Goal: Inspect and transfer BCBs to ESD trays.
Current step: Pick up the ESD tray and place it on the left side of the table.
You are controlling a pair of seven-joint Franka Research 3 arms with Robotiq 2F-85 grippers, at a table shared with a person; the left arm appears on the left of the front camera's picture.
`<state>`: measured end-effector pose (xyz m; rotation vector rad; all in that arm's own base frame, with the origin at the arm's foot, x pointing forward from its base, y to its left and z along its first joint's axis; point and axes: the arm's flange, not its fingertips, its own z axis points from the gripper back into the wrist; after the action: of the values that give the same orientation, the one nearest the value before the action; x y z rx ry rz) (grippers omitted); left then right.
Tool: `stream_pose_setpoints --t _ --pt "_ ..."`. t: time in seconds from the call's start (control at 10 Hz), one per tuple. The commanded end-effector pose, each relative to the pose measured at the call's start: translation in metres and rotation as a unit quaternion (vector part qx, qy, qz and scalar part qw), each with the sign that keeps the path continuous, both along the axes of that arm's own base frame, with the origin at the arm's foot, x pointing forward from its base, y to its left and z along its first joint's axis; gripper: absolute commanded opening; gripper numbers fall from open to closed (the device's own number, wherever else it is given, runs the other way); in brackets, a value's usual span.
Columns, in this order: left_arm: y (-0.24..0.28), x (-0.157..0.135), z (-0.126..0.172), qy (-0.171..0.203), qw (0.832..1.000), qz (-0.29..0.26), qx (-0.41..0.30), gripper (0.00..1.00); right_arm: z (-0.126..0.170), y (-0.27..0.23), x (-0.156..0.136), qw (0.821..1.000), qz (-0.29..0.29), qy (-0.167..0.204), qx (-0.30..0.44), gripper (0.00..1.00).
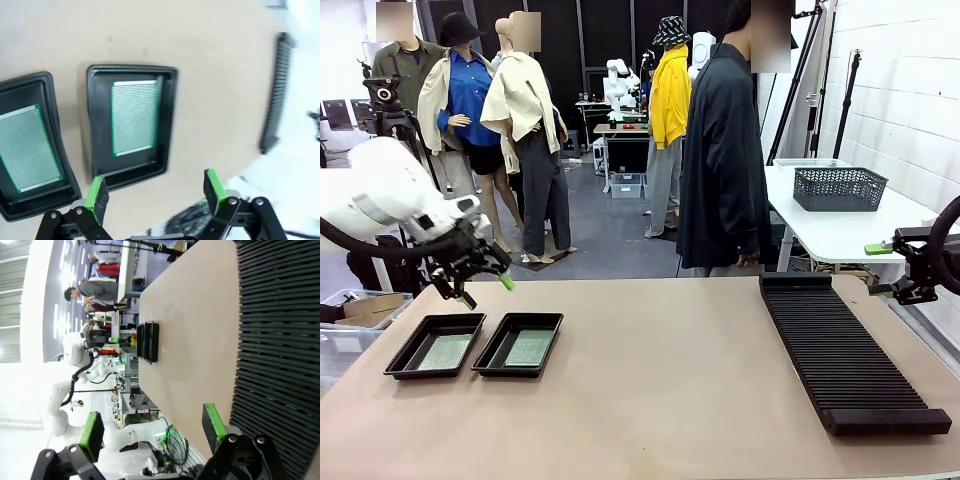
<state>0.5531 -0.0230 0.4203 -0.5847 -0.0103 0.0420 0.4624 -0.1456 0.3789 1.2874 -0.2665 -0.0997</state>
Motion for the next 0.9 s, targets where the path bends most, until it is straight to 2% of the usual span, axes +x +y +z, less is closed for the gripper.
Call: stream_pose_setpoints --t 0.0,0.2,0.4,0.6,0.7,0.8 --pt "0.048 0.006 0.007 0.006 0.993 -0.008 -0.117 1.00 0.000 0.004 -0.004 1.000 -0.002 0.000 -0.003 1.00" --pt "0.096 0.014 0.007 0.001 0.976 -0.015 -0.217 1.00 0.000 0.004 -0.004 1.000 -0.002 0.000 -0.003 1.00" --pt "0.131 0.023 -0.002 0.030 0.951 -0.038 -0.307 1.00 0.000 0.004 -0.004 1.000 -0.002 0.000 -0.003 1.00" --pt "0.167 0.029 -0.007 0.016 0.913 -0.057 -0.405 1.00 0.000 0.004 -0.004 1.000 -0.002 0.000 -0.003 1.00" --pt "0.177 0.029 -0.009 0.017 0.898 -0.070 -0.435 1.00 0.000 0.004 -0.004 1.000 -0.002 0.000 -0.003 1.00" --pt "0.181 0.030 -0.015 0.024 0.896 -0.068 -0.437 1.00 0.000 0.004 -0.004 1.000 -0.002 0.000 -0.003 1.00"
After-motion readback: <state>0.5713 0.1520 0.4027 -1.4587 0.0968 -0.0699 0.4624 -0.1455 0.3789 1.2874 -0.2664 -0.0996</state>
